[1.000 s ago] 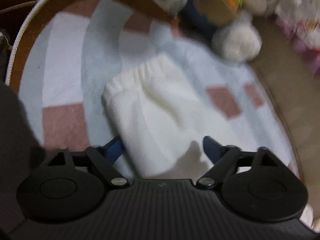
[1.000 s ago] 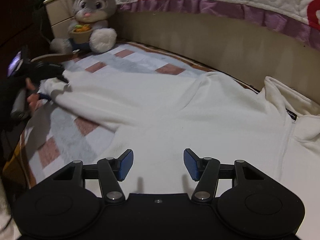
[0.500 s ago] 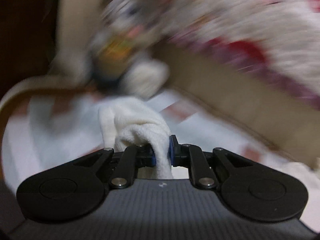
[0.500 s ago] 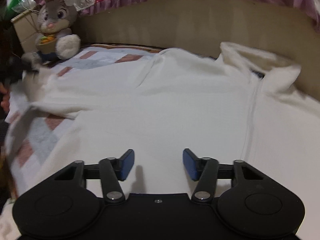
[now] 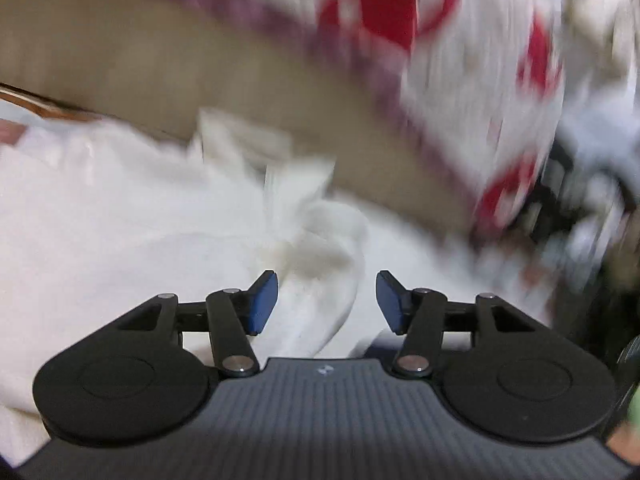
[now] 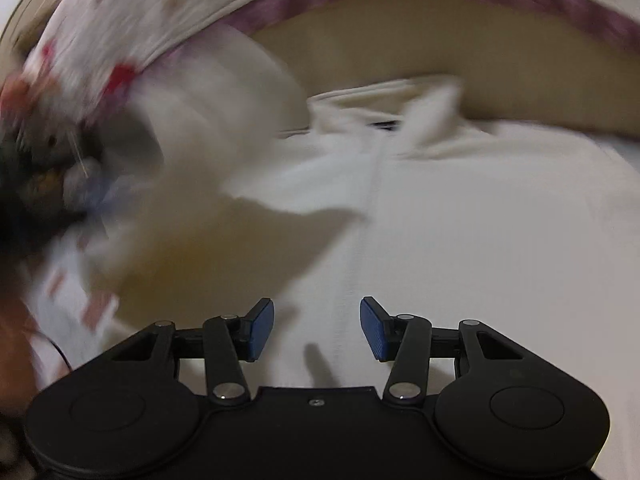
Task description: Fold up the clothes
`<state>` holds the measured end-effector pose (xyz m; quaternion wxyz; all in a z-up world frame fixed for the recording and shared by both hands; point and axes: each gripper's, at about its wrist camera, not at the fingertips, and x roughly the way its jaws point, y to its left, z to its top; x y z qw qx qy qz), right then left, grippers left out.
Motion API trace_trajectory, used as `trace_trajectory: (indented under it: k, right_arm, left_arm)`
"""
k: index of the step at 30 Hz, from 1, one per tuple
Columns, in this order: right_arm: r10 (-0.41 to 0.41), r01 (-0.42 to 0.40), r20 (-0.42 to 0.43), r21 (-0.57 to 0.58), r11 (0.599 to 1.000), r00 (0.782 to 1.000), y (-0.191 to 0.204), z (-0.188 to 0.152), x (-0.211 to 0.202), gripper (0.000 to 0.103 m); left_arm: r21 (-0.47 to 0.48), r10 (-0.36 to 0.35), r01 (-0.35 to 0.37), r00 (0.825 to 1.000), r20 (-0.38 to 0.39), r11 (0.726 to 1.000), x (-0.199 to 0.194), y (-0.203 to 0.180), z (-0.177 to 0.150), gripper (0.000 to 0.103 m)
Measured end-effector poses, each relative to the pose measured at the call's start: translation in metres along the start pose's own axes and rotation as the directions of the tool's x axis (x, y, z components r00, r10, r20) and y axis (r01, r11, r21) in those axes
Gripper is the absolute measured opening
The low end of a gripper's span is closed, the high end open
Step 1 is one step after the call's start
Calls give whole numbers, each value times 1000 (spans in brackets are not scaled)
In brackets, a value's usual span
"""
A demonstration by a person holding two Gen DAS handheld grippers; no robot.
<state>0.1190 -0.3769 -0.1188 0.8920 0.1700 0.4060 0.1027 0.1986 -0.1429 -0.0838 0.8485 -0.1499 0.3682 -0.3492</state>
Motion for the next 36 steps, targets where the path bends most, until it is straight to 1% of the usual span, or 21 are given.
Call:
trace_trajectory:
  k: [2, 5, 6, 7, 9, 11, 13, 14, 15, 16, 17, 20, 22, 23, 24, 25, 27, 29, 32, 35, 36]
  right_arm:
    - [6, -6, 3, 48, 999, 1000, -9, -2, -3, 54]
    - [14, -15, 8, 121, 993, 1000, -24, -6, -7, 54]
    - [17, -18, 10, 145, 989, 1000, -28, -7, -8, 54]
    - [19, -21, 12, 168, 986, 1000, -33, -8, -10, 54]
    - [32, -35, 21, 212, 977, 999, -40, -8, -14, 55]
    - [55, -62, 38, 249, 966, 998, -43, -5, -18, 64]
    - [27, -39, 49, 261, 965, 998, -47, 2, -13, 70]
    - [10, -24, 54, 265, 964, 998, -50, 6, -10, 70]
    - [-7, -9, 59, 270, 963, 998, -52, 9, -6, 70]
    - [-12, -4, 54, 279, 960, 998, -55, 11, 1, 70]
    - [7, -20, 40, 326, 945, 999, -61, 11, 13, 70]
    - [83, -74, 2, 488, 870, 997, -79, 12, 52, 74]
    - [110, -132, 73, 582, 802, 991, -84, 15, 63, 78]
    - [119, -150, 92, 586, 797, 989, -82, 19, 65, 64]
    - [129, -169, 109, 581, 796, 986, -79, 23, 67, 44]
    - [118, -169, 128, 529, 832, 985, -69, 30, 59, 24]
    - [90, -151, 170, 394, 907, 981, -47, 45, 38, 19]
    - [46, -92, 233, 190, 977, 971, -19, 56, 7, 16]
    - [-43, 30, 313, 48, 998, 949, 3, 57, -40, 16]
    - [-145, 146, 286, 18, 989, 947, -7, 51, -45, 16]
    - [-176, 181, 268, 8, 983, 947, -12, 47, -41, 16]
  left_arm:
    - [3, -3, 3, 1000, -10, 1000, -5, 3, -8, 54]
    - [12, 0, -1, 999, 52, 1000, -32, 12, -3, 59]
    - [25, 36, -38, 996, 77, 999, -40, 20, 1, 61]
    - [43, 105, -109, 989, 102, 993, -47, 28, 3, 62]
    - [50, 221, -229, 967, 125, 972, -59, 43, 7, 62]
    - [-12, 274, -274, 955, 116, 962, -61, 67, 7, 62]
    - [-85, 306, -298, 947, 102, 951, -59, 86, 5, 62]
    - [-104, 346, -337, 933, 96, 936, -57, 93, 4, 62]
    - [-86, 410, -403, 907, 96, 911, -53, 94, 3, 62]
    - [-38, 461, -460, 881, 108, 887, -45, 93, 0, 62]
    - [12, 489, -493, 864, 120, 870, -38, 93, -2, 62]
    - [25, 485, -490, 868, 108, 872, -29, 97, -6, 62]
    - [24, 471, -476, 874, 119, 879, -32, 97, -5, 62]
    - [25, 463, -469, 877, 127, 883, -34, 96, -5, 62]
    - [25, 455, -462, 880, 134, 886, -36, 96, -4, 62]
    - [25, 447, -455, 883, 142, 890, -39, 95, -3, 62]
    - [26, 432, -441, 888, 158, 897, -43, 94, -1, 62]
    - [26, 416, -426, 893, 173, 904, -47, 94, 0, 62]
    - [28, 391, -404, 899, 196, 914, -54, 92, 3, 62]
    - [156, 419, -443, 893, 164, 883, -42, 81, -4, 62]
    - [185, 420, -438, 898, 132, 879, -35, 79, -6, 62]
